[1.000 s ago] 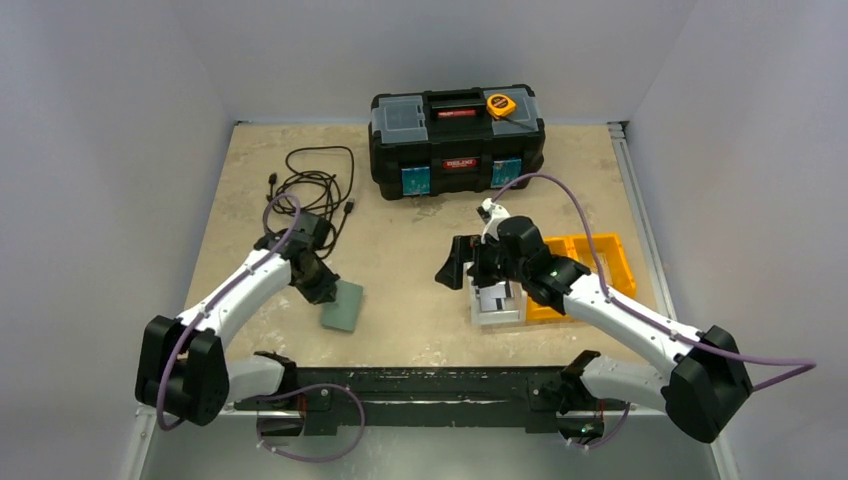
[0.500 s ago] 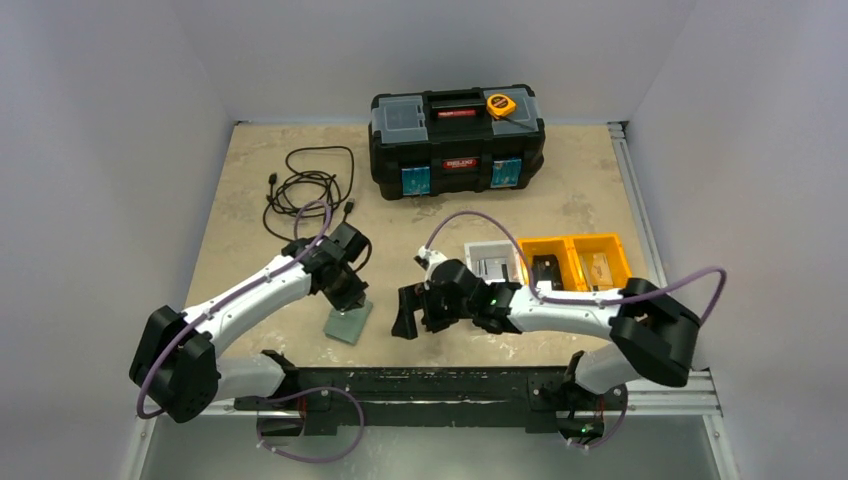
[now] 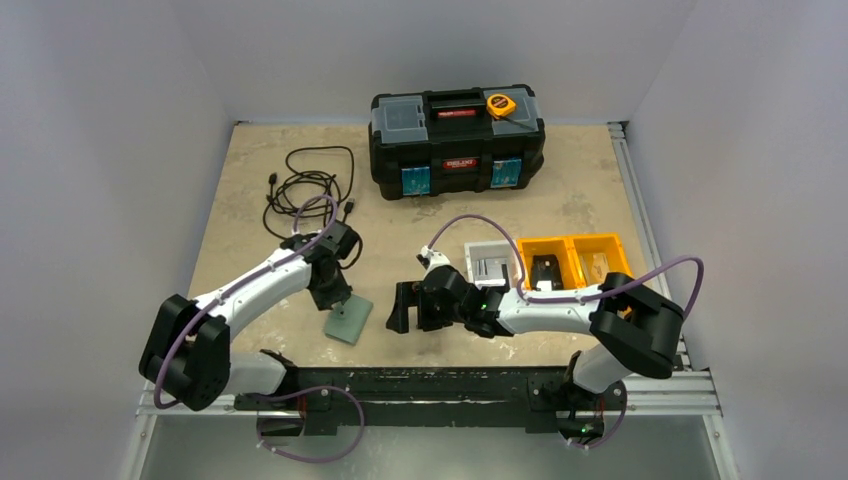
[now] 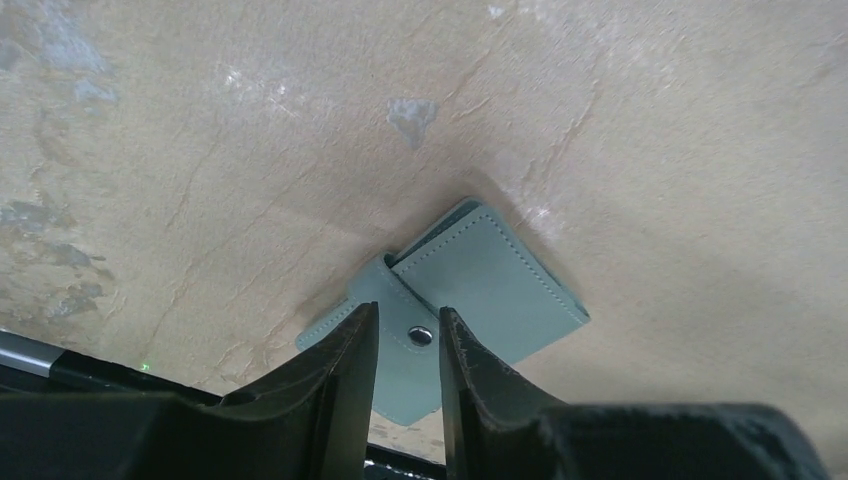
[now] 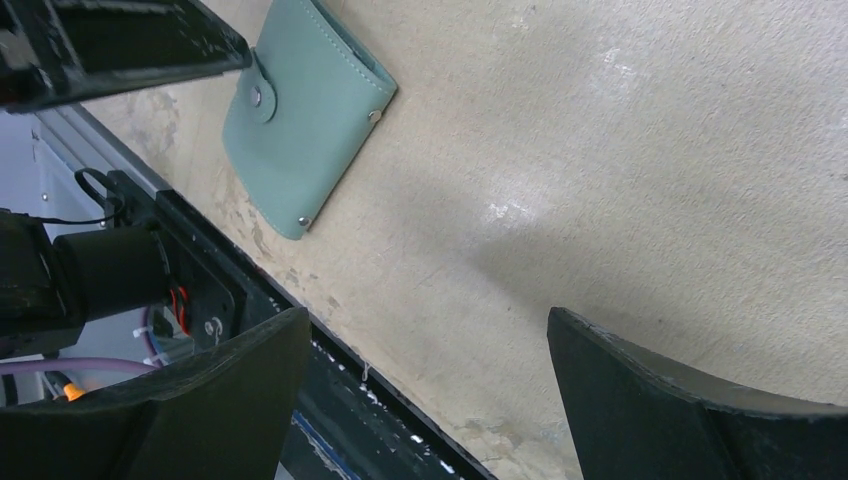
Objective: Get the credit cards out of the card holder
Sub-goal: Open the card holder at the center of the board.
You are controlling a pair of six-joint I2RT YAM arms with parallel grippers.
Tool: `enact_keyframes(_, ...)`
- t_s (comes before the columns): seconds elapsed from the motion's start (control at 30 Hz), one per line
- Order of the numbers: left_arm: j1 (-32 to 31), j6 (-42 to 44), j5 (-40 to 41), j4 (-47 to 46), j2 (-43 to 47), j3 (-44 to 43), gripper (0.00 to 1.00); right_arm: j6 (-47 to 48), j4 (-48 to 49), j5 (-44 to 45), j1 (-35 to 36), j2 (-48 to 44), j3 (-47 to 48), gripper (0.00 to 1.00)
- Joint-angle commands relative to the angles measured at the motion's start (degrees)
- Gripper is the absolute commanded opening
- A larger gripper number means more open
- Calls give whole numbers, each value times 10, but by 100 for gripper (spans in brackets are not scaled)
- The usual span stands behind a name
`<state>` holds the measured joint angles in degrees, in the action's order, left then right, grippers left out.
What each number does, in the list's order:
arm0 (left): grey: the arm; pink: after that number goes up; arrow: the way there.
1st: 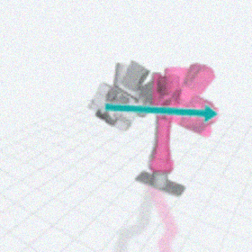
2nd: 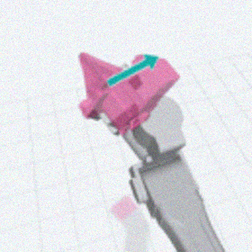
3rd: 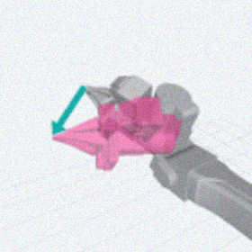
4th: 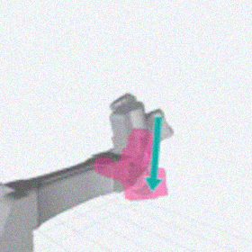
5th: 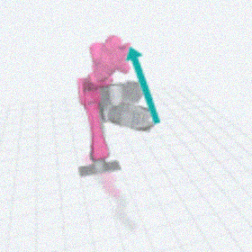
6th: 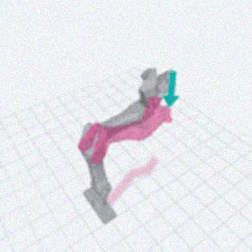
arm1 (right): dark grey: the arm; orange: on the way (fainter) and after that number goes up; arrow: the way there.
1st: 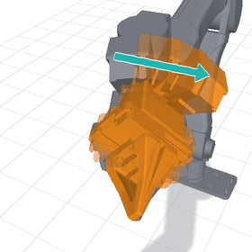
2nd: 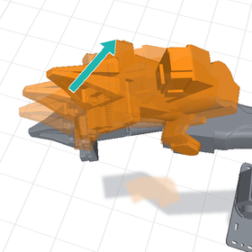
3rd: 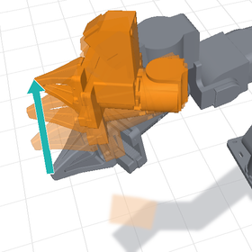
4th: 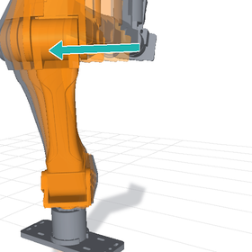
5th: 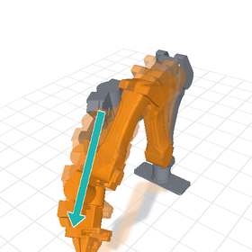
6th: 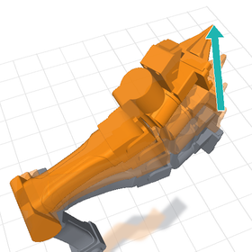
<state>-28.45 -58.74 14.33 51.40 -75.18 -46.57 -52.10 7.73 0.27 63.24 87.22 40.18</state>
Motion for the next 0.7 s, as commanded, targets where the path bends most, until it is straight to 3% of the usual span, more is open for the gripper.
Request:
enact_keyframes(0.0, 2, 7, -22, -41, 1, 37, 27, -8, 1, 22, -1, -12, 3, 89)
enact_keyframes(0.2, 1, -3, -52, -77, -10, 65, 28, -13, 13, 13, -1, 2, 2, 89)
enact_keyframes(0.67, -22, -35, -91, -132, 16, 101, 38, -7, 22, 12, -1, 29, 11, 88)
